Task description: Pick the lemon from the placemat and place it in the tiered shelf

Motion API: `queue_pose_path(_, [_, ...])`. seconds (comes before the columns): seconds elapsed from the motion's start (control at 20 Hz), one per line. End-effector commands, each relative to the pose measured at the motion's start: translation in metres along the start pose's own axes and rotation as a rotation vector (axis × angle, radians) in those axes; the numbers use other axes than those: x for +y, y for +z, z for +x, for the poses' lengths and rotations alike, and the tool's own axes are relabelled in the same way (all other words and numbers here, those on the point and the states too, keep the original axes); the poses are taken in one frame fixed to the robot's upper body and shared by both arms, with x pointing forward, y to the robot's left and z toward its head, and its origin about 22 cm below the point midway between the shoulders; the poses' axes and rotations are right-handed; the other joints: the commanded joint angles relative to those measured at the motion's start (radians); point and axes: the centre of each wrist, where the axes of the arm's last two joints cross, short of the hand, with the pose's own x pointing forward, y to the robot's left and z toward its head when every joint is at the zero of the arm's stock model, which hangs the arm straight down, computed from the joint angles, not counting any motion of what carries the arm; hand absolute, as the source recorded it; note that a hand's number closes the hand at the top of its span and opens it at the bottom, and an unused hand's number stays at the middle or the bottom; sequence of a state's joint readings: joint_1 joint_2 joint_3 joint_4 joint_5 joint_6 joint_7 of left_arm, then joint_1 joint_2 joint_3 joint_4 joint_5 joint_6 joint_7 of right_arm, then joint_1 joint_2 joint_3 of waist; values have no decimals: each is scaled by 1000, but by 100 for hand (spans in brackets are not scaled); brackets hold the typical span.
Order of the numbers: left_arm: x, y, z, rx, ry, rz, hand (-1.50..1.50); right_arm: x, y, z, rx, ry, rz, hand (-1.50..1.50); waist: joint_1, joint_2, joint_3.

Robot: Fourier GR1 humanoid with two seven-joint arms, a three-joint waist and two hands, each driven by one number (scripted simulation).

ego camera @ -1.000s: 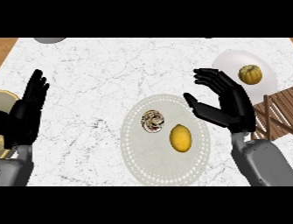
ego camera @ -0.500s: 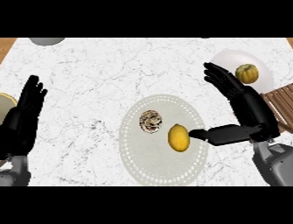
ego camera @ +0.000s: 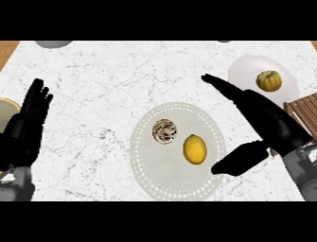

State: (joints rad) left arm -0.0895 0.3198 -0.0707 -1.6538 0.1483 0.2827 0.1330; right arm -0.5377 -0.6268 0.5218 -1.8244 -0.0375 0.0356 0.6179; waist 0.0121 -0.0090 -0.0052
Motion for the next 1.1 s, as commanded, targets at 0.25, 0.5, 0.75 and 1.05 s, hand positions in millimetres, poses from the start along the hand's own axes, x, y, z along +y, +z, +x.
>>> queue_pose_path(0.25, [0, -9, 10, -8, 8, 26, 0, 43, -14, 67, 243, 291, 44, -150, -6, 7, 4])
queue_pose_path(0.5, [1, 12, 6, 9, 9, 11, 0, 74, -19, 69, 313, 419, 60, -150, -4, 4, 4])
queue_pose_path(0.75, [-4, -5, 5, -15, 6, -4, 0, 88, -45, 55, 448, 554, 93, -150, -9, 10, 3])
queue_pose_path(1.05, [-7, 0, -2, 6, 22, 15, 0, 107, -35, 38, 457, 510, 45, -150, -15, 8, 5])
